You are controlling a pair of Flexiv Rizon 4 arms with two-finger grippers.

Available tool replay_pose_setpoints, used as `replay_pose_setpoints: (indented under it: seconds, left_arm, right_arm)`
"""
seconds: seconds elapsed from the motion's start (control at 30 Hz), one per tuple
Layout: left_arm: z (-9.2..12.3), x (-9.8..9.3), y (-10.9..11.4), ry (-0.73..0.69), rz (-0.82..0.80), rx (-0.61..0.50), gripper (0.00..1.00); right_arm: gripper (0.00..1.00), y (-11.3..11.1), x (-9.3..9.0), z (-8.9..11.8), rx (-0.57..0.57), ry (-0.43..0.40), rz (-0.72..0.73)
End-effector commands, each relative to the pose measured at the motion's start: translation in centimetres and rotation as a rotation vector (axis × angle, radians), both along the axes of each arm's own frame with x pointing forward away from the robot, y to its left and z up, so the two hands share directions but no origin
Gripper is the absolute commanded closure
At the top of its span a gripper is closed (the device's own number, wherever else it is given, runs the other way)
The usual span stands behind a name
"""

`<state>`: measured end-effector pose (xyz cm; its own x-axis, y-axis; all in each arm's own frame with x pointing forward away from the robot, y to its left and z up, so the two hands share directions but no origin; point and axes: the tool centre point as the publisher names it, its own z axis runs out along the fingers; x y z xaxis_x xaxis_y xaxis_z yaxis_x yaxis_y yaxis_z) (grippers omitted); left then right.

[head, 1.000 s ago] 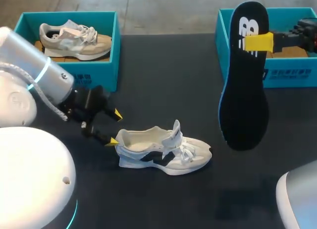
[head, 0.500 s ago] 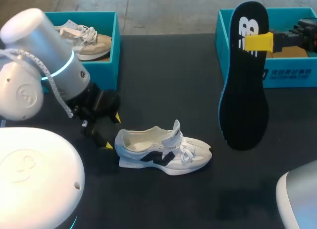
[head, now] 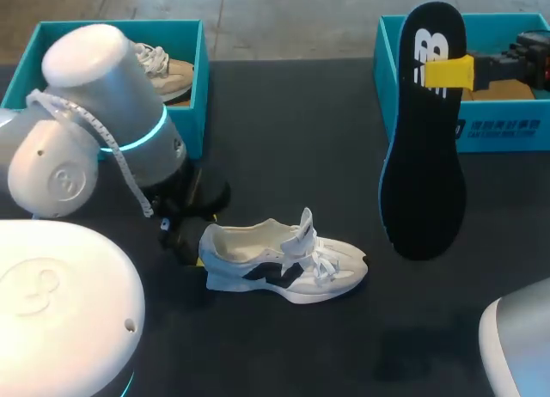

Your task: Take the shoe out of the shoebox, open the shoe tongue, remove and reinsert the insole, then place the shoe into the shoebox

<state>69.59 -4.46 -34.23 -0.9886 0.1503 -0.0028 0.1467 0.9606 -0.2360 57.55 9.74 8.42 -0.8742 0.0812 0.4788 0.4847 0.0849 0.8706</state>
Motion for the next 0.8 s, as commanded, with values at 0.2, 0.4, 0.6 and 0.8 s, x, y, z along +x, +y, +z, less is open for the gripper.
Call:
replay_pose_setpoints:
  seconds: [0.2, 0.4, 0.6, 0.8]
  left_arm:
    - [0.0, 0.5, -1.1, -0.004, -0.005, 0.067, 0.0]
    - [1.4, 1.5, -2.5, -0.018, 0.05, 0.024, 0.0]
    - [2.3, 2.8, -4.4, -0.04, 0.06, 0.011, 0.0]
    - [1.4, 4.3, -6.5, -0.045, 0.073, 0.02, 0.0]
  right_arm:
    - [1.0, 0.2, 0.3, 0.1, -0.005, 0.003, 0.004]
    - [1.0, 0.2, 0.3, 0.1, -0.005, 0.003, 0.004]
    - [1.0, 0.2, 0.3, 0.1, -0.005, 0.003, 0.004]
    - [1.0, 0.2, 0.3, 0.1, -0.005, 0.003, 0.004]
